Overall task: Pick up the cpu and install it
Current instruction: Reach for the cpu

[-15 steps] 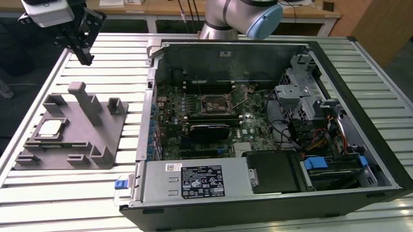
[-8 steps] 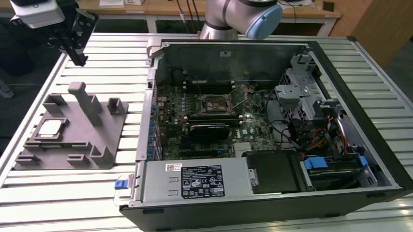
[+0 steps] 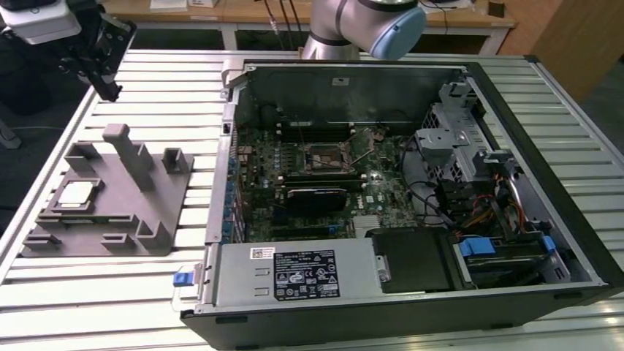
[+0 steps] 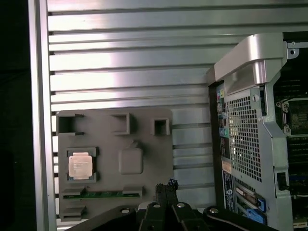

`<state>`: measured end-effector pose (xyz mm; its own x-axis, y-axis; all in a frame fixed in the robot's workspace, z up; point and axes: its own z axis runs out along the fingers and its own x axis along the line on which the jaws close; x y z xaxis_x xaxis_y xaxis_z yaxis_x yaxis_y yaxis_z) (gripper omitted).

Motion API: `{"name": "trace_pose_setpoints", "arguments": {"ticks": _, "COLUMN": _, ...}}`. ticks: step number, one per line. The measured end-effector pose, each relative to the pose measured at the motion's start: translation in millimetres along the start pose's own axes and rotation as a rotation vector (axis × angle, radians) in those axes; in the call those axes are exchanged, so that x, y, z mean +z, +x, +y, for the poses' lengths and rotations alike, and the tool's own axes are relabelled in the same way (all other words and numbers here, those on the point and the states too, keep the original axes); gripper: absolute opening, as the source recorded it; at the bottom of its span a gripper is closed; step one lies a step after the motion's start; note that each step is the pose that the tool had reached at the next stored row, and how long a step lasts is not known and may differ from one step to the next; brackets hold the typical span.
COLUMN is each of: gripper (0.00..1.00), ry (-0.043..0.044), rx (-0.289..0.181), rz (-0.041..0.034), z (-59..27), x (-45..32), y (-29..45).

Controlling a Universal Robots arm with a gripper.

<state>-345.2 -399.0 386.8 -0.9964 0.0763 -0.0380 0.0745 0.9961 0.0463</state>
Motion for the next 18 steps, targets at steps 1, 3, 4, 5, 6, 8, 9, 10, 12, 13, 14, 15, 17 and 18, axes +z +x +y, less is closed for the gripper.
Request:
{"name": "trace_pose_setpoints", "arguments": {"ticks": 1, "gripper": 0.11, "ry": 0.0, "rx": 0.0, "rz": 0.0, "z": -0.2, "x": 0.1, "y": 2.0}}
{"name": "trace_pose_setpoints", "arguments": {"ticks": 3, "gripper": 0.11, "ry": 0.0, "rx": 0.0, "rz": 0.0, "z": -0.4, "x": 0.4, "y": 5.3}}
{"name": "trace_pose_setpoints", "arguments": {"ticks": 4, "gripper": 0.11, "ry": 0.0, "rx": 0.0, "rz": 0.0, "z": -0.5, "x": 0.5, "y": 7.0}}
{"name": "trace_pose_setpoints", "arguments": {"ticks": 5, "gripper": 0.11, "ry": 0.0, "rx": 0.0, "rz": 0.0, "z": -0.7, "x": 0.7, "y": 8.9}}
{"name": "trace_pose_setpoints", "arguments": {"ticks": 6, "gripper": 0.11, "ry": 0.0, "rx": 0.0, "rz": 0.0, "z": -0.9, "x": 0.9, "y": 10.7}}
{"name": "trace_pose_setpoints", "arguments": {"ticks": 8, "gripper": 0.11, "ry": 0.0, "rx": 0.0, "rz": 0.0, "z": -1.1, "x": 1.4, "y": 14.2}}
{"name": "trace_pose_setpoints", "arguments": {"ticks": 9, "gripper": 0.11, "ry": -0.0001, "rx": 0.0, "rz": 0.0, "z": -1.3, "x": 1.7, "y": 16.0}}
{"name": "trace_pose_setpoints", "arguments": {"ticks": 10, "gripper": 0.11, "ry": 0.0, "rx": 0.0, "rz": 0.0, "z": -1.4, "x": 1.9, "y": 17.7}}
{"name": "trace_pose_setpoints", "arguments": {"ticks": 12, "gripper": 0.11, "ry": -0.0001, "rx": 0.0, "rz": 0.0, "z": -1.7, "x": 2.4, "y": 21.6}}
{"name": "trace_pose_setpoints", "arguments": {"ticks": 13, "gripper": 0.11, "ry": -0.0001, "rx": 0.0, "rz": -0.0001, "z": -1.9, "x": 2.6, "y": 23.4}}
{"name": "trace_pose_setpoints", "arguments": {"ticks": 14, "gripper": 0.11, "ry": 0.0, "rx": 0.0, "rz": 0.0001, "z": -2.0, "x": 2.7, "y": 24.8}}
{"name": "trace_pose_setpoints", "arguments": {"ticks": 15, "gripper": 0.11, "ry": 0.0, "rx": 0.0, "rz": 0.0, "z": -2.1, "x": 3.0, "y": 26.1}}
{"name": "trace_pose_setpoints", "arguments": {"ticks": 17, "gripper": 0.11, "ry": -0.0001, "rx": 0.0, "rz": 0.0, "z": -2.4, "x": 3.9, "y": 28.7}}
{"name": "trace_pose_setpoints", "arguments": {"ticks": 18, "gripper": 0.11, "ry": 0.0, "rx": 0.0, "rz": 0.0, "z": -2.5, "x": 4.3, "y": 30.0}}
